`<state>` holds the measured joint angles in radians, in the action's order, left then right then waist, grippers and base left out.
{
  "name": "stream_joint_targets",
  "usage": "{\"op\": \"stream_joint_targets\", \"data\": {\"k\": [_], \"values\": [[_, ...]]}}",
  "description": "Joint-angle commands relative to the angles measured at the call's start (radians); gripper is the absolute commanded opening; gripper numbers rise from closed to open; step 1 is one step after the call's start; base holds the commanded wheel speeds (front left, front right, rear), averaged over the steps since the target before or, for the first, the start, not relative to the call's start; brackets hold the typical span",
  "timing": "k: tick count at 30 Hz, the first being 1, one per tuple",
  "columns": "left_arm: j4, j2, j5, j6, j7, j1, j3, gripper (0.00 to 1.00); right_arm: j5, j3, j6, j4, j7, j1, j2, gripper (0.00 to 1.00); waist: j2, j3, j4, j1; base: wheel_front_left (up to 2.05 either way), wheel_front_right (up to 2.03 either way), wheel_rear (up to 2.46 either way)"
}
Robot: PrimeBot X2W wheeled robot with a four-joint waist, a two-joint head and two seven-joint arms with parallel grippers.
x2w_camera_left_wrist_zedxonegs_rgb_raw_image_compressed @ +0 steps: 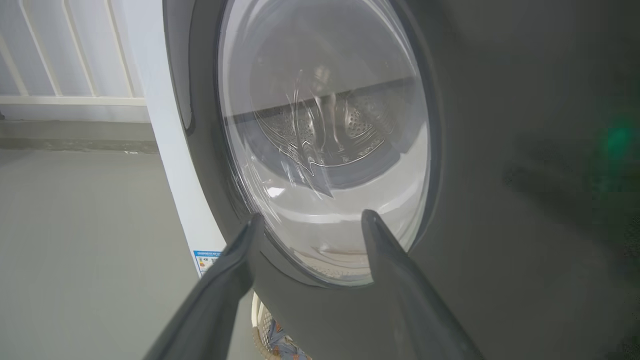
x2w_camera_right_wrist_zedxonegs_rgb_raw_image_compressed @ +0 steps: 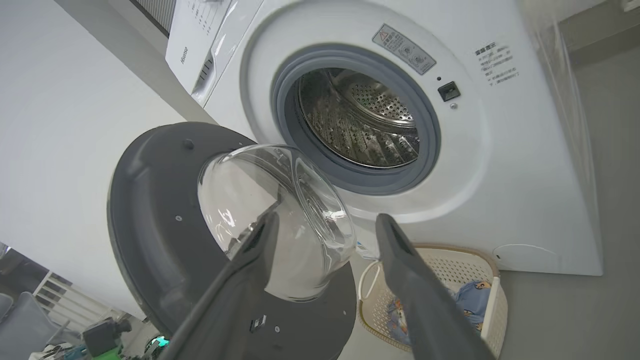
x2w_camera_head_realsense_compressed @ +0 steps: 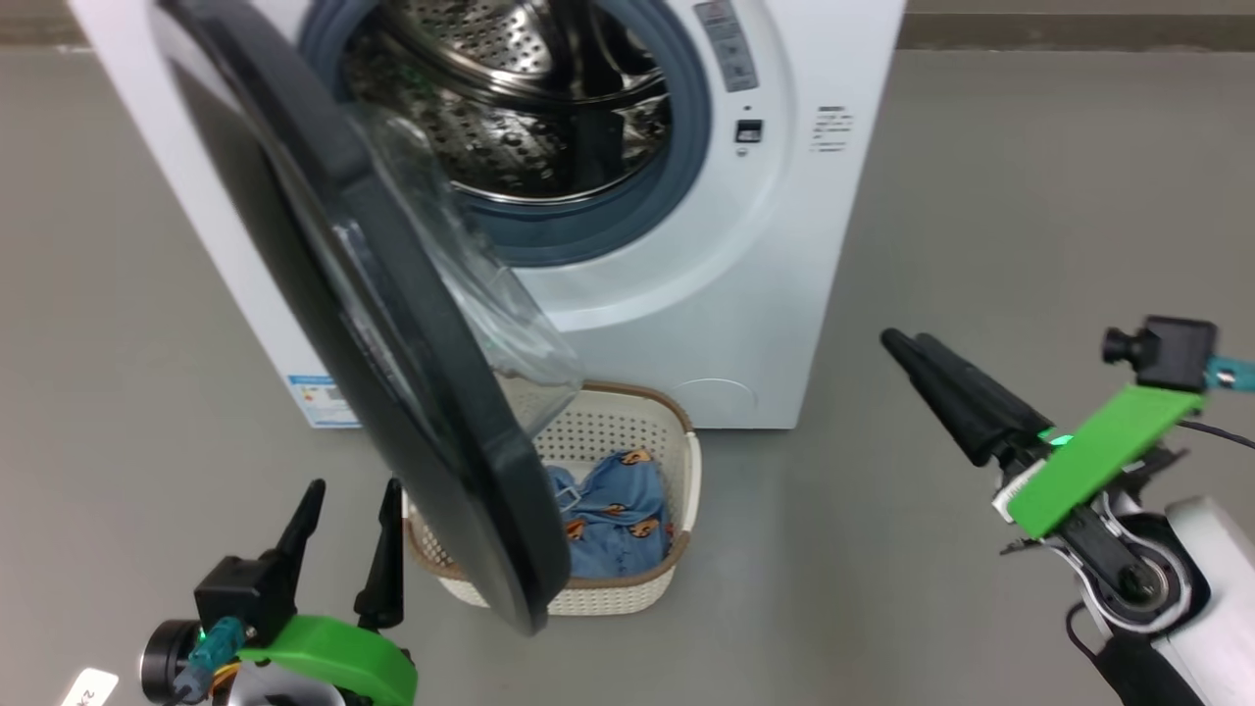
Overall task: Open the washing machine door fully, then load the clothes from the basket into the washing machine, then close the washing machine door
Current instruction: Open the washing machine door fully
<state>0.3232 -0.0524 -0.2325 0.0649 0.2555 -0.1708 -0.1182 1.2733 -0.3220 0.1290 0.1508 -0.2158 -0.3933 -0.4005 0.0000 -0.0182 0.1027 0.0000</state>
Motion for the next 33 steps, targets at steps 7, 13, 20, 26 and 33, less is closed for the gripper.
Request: {"op": "stream_joint_targets", "data": {"k": [7, 13, 20, 26, 33], "values": [[-0.043, -0.018, 0.003, -0.011, 0.006, -0.002, 0.045, 1.0, -0.187, -0.017, 0.002, -0.045, 0.252, 0.087, -0.081, 1.0, 0.0, 0.008, -0.06, 0.0, 0.0, 0.0, 0.0], [-0.058, -0.017, 0.003, -0.013, 0.006, 0.017, 0.058, 1.0, -0.379, 0.019, 0.002, 0.009, 0.425, 0.143, -0.087, 1.0, 0.0, 0.009, -0.08, 0.0, 0.0, 0.0, 0.0], [-0.074, -0.015, 0.003, -0.016, 0.006, 0.028, 0.071, 1.0, -0.617, 0.123, 0.002, 0.077, 0.475, 0.186, -0.022, 1.0, 0.0, 0.004, -0.087, 0.0, 0.0, 0.0, 0.0], [-0.08, -0.013, 0.004, -0.013, 0.006, 0.031, 0.078, 1.0, -0.769, 0.215, 0.002, 0.084, 0.477, 0.215, 0.051, 1.0, 0.0, 0.001, -0.087, 0.0, 0.0, 0.0, 0.0], [-0.081, -0.011, 0.007, -0.01, 0.006, 0.03, 0.079, 1.0, -0.822, 0.255, 0.002, 0.086, 0.477, 0.225, 0.091, 1.0, 0.0, -0.002, -0.081, 0.0, 0.0, 0.0, 0.0]]}}
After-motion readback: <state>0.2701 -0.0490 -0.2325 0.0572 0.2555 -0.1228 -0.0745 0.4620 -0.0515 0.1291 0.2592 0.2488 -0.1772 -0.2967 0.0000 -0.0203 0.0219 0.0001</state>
